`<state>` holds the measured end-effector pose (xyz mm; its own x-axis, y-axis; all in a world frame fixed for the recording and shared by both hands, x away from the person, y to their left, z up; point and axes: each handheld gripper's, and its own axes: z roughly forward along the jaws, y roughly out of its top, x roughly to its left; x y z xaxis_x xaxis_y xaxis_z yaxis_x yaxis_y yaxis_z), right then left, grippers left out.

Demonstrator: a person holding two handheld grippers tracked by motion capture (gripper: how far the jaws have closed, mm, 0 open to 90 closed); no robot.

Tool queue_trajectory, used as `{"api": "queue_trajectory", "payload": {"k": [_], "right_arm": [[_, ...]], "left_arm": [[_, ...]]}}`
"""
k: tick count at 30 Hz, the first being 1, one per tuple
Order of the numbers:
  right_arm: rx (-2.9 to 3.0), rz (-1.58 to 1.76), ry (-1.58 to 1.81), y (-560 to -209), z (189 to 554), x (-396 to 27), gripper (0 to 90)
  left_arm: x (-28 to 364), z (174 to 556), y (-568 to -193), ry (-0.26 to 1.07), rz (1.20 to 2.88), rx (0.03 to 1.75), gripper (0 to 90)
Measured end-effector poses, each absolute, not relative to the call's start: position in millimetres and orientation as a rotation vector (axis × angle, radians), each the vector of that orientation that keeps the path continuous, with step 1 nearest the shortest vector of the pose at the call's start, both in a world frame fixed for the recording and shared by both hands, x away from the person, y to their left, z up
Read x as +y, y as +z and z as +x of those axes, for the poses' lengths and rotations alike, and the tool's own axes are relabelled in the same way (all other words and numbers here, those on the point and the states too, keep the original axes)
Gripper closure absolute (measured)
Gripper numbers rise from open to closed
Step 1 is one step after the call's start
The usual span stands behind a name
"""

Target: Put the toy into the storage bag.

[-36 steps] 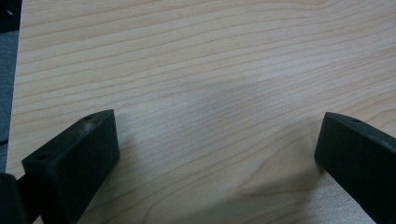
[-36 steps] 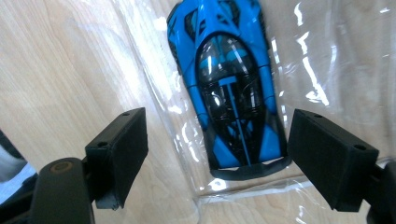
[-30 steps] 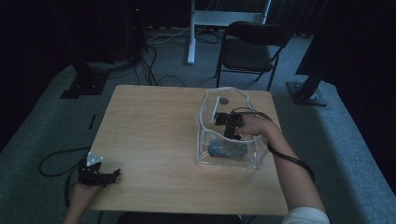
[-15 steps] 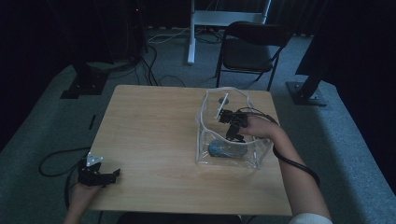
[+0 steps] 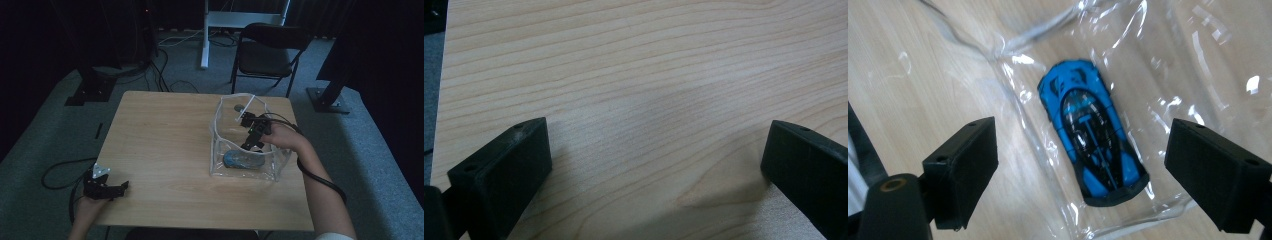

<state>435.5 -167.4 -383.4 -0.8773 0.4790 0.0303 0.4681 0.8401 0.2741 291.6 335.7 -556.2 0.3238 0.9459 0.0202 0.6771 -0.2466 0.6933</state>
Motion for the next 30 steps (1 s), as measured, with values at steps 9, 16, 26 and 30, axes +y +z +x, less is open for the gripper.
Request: {"api": "queue_trajectory", "payload": {"k": [9,16,26,30], "right_arm": [[2.873,0.777,0.676,-364.4,426.8,-184.9,12.8],[2.776,0.789,0.871,-354.9,417.1,-198.1,12.6],[2.682,0.754,1.075,-347.2,398.3,-211.0,12.6],[2.642,0.747,1.149,-346.3,389.9,-215.1,12.6]], "left_arm": [[335.7,291.6,-556.2,0.597,2.01,1.424,0.4],[335.8,291.6,-556.2,0.598,2.01,1.424,0.4],[335.7,291.8,-556.3,0.6,2.008,1.423,0.4],[335.7,291.7,-556.3,0.6,2.009,1.423,0.3]]}}
